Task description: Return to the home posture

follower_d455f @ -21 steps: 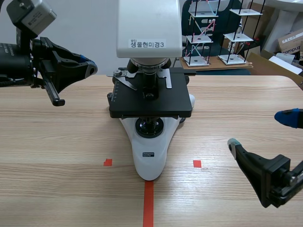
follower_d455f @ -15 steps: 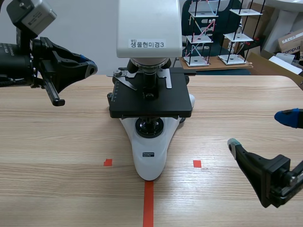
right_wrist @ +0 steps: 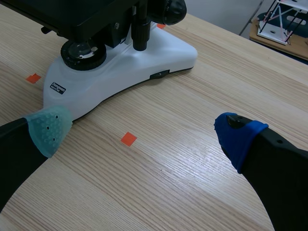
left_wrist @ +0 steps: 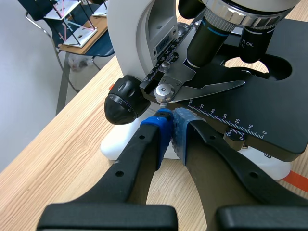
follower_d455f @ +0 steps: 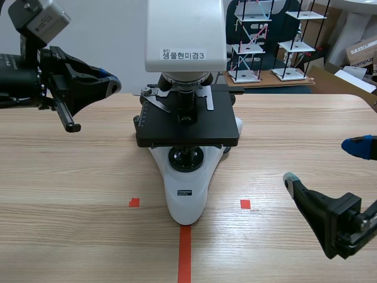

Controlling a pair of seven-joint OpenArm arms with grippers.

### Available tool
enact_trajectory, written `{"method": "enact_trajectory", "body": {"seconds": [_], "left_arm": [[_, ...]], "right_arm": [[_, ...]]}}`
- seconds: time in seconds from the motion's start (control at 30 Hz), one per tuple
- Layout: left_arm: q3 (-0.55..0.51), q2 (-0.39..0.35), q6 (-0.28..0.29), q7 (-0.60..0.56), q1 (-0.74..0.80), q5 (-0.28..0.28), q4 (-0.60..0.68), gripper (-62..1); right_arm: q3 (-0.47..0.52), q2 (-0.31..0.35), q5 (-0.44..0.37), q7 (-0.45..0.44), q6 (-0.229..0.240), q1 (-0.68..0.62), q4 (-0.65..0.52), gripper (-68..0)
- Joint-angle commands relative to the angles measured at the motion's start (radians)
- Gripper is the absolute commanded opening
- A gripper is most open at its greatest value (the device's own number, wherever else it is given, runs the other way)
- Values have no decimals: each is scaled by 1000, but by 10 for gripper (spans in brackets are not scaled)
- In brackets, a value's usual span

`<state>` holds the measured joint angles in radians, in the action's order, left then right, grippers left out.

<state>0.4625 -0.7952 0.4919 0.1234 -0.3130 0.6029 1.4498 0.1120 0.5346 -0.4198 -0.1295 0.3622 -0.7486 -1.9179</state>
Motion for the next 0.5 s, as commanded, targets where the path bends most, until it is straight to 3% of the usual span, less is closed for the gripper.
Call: {"method": "enact_trajectory", "body": {"seconds": [0.0,0.3,0.47], "left_arm": [[-6,5,-2,-14,-6,6,8,-593],[-19,-17,-3,-49,52,7,9,-593],[-154,-47,-3,-127,221,6,44,-593]], "right_arm": [[13,5,-11,-14,0,1,-6,-12],[13,5,-11,-14,0,1,-6,-12],[13,5,-11,-14,0,1,-6,-12]]}}
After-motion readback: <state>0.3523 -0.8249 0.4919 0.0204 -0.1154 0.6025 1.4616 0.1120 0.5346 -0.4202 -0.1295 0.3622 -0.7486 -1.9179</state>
